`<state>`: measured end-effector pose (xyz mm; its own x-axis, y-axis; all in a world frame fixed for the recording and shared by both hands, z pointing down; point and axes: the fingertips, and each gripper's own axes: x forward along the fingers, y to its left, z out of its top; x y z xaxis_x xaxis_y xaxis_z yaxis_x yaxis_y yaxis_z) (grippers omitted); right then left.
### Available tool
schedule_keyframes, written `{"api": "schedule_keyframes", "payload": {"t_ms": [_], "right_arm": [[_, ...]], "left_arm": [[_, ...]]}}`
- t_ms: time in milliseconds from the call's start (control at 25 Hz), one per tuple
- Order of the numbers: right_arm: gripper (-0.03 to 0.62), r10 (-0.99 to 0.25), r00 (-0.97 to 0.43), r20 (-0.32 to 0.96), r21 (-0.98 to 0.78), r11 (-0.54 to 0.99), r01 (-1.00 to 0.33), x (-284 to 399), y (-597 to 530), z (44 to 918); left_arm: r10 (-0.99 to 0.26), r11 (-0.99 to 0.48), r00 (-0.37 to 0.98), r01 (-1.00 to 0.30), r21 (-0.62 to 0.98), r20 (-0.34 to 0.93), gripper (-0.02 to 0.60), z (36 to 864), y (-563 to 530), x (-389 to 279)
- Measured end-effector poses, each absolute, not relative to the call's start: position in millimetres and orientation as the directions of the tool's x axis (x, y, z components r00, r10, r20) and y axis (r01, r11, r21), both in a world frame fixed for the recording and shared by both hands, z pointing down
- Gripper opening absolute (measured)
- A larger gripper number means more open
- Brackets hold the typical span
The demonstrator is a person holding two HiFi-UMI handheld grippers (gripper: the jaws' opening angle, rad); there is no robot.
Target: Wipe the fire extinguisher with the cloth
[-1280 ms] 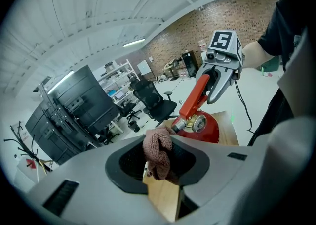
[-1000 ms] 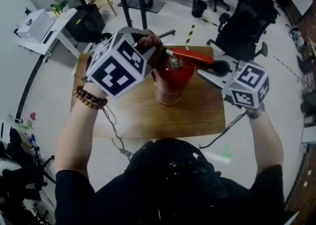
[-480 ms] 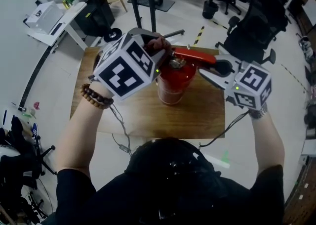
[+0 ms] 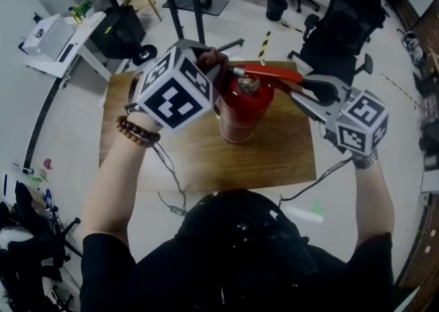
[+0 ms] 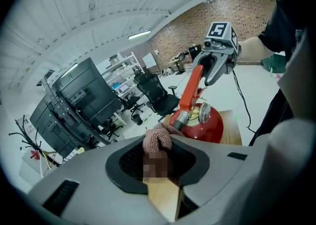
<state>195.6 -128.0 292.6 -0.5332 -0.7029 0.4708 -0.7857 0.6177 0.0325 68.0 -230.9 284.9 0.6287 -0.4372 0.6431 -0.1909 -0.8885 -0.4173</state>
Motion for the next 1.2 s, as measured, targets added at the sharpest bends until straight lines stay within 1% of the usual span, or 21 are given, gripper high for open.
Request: {"api": "schedule_keyframes", "payload": {"t_ms": [240,560,760,1080,1200], "right_arm": [[0.163,-0.77,-0.438,0.464,0.004,0.497,-0.868,202.4,-111.6,295.4],[0.161,-0.801,-0.354,0.482,-0.066,0.37,-0.927,190.7,-92.4,329.8],[0.161,-0.79,-0.343,0.508,-0.092,0.346,-0.934,172.5,-84.7,350.5],[0.161,-0.76,-0.31,0.571,-0.075,0.328,-0.942,136.2,-85.1,385.2],[0.161,-0.746,-0.311,0.589,-0.082,0.327,-0.941,125.1,-84.1,397.9]], "left_arm": [[-0.415,-0.901,0.639,-0.188,-0.391,0.648,0.092,304.4,-246.0,56.9],[-0.385,-0.918,0.627,-0.182,-0.352,0.678,0.094,346.5,-266.2,42.5],[-0.371,-0.925,0.627,-0.189,-0.329,0.685,0.094,370.9,-272.3,41.1],[-0.339,-0.939,0.624,-0.178,-0.294,0.704,0.094,416.9,-274.1,44.7],[-0.336,-0.941,0.613,-0.192,-0.278,0.715,0.094,438.1,-276.5,43.2]]}}
